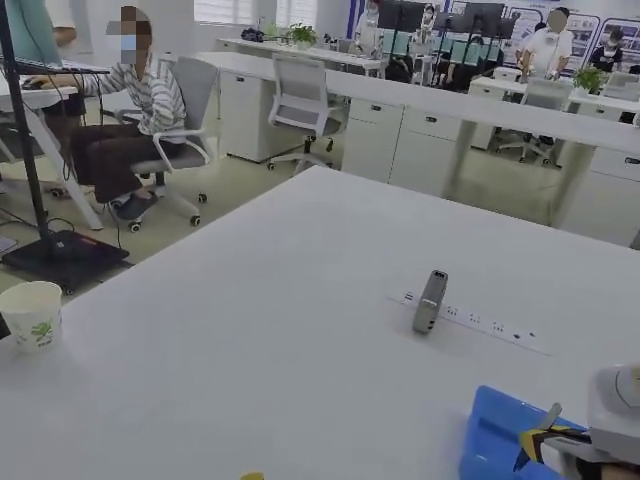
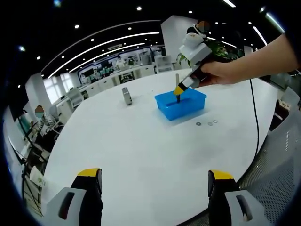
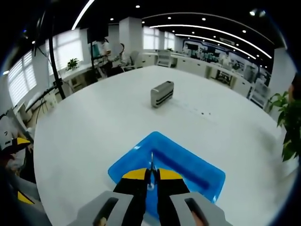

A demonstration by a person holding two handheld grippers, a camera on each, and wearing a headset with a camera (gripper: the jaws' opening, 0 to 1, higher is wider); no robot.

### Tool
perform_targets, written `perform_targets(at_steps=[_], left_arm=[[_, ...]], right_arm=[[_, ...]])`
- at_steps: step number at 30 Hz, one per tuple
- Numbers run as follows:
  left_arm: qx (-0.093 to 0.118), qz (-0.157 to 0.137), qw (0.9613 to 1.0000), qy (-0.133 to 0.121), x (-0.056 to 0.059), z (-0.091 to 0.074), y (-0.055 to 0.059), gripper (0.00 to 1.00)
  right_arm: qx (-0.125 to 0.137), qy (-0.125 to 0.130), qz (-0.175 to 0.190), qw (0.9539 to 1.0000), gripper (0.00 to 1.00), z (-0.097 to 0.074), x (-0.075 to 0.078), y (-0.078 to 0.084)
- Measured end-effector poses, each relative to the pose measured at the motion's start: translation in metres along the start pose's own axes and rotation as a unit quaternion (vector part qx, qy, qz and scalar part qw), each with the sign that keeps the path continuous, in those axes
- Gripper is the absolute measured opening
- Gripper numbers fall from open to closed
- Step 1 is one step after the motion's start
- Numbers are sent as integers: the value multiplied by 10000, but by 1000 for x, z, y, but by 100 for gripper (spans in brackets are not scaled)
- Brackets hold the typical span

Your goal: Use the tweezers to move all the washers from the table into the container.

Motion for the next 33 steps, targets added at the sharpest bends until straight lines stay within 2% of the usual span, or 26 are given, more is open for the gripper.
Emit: perform_targets(at_steps=[10, 20, 25, 33], left_arm=[[54, 11, 10000, -17, 0, -1, -1, 96], [104, -13, 9999, -56, -1, -2, -1, 96], [106, -8, 9999, -52, -1, -2, -1, 95], [122, -17, 9999, -63, -1, -2, -1, 95]], right_arm=[[317, 58, 146, 9994, 3, -27, 5, -7], [645, -19, 118, 9978, 3, -55, -1, -9], [852, -114, 134, 9962, 3, -68, -7, -10], [911, -277, 35, 9955, 3, -83, -20, -7]])
Point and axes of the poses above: the centre of the closed fingertips' face, and the gripper's own axes: z roughly forward along the fingers, x roughly to its right, y roughly out of its underside, the point moved 10 cm from there along -z, roughly backward along the fingers, and after that the axes turned 3 degrees about -x, right-handed, at the moved point
